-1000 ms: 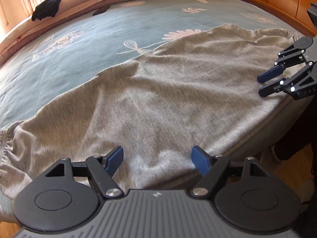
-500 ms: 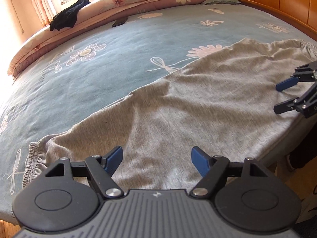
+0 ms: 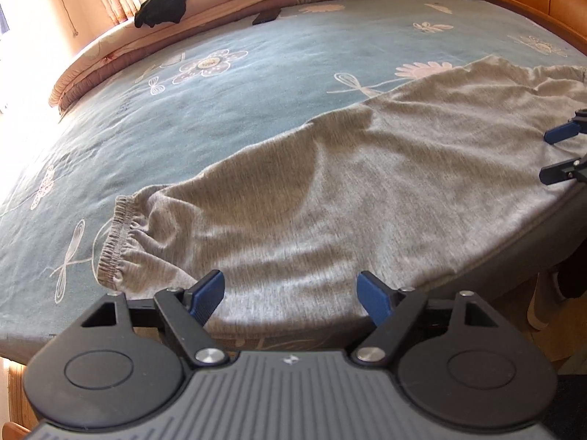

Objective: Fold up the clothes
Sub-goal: 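Withdraw both open tools above the straightened pants, then pinch the pants beside the waistband with the right tool, then open it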

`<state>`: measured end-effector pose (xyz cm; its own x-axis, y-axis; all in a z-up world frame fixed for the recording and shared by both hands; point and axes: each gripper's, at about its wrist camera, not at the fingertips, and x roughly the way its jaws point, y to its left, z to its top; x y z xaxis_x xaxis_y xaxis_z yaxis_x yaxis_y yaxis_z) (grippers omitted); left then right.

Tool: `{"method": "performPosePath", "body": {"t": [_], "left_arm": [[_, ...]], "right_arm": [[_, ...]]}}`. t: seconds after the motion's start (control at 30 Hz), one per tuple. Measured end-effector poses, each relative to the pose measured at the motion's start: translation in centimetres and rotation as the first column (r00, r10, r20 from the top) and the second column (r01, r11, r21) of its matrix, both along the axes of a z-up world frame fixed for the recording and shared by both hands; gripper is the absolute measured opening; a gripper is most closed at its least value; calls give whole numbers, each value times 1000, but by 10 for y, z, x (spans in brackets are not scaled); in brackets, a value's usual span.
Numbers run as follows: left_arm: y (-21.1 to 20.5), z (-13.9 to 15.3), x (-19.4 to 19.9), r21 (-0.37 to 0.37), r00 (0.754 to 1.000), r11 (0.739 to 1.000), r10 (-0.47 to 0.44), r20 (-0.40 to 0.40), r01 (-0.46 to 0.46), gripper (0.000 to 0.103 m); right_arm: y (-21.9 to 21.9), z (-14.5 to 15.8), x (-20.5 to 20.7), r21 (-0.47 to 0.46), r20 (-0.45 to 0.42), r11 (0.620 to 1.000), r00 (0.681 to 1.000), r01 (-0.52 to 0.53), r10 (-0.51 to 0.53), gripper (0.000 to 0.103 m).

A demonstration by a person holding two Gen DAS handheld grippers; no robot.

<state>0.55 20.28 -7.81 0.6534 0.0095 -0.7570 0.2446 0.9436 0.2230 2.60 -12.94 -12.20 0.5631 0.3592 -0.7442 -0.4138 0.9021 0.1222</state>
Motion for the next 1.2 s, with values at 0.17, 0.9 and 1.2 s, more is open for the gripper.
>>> {"method": "performPosePath", "body": {"t": [0.17, 0.9, 1.2], "left_arm": [[32, 11, 23, -6, 977, 986, 163, 138, -164, 79], [42, 17, 100, -185, 976, 977, 134, 169, -102, 56], [13, -14, 74, -225, 991, 973, -24, 133, 53, 60]], "right_arm": [[6, -3, -4, -59, 21, 998, 1000, -13, 14, 103], [12, -2, -1, -100, 36, 995, 999, -2, 6, 102], [99, 55, 76, -39, 105, 964, 958, -263, 266, 47]]}}
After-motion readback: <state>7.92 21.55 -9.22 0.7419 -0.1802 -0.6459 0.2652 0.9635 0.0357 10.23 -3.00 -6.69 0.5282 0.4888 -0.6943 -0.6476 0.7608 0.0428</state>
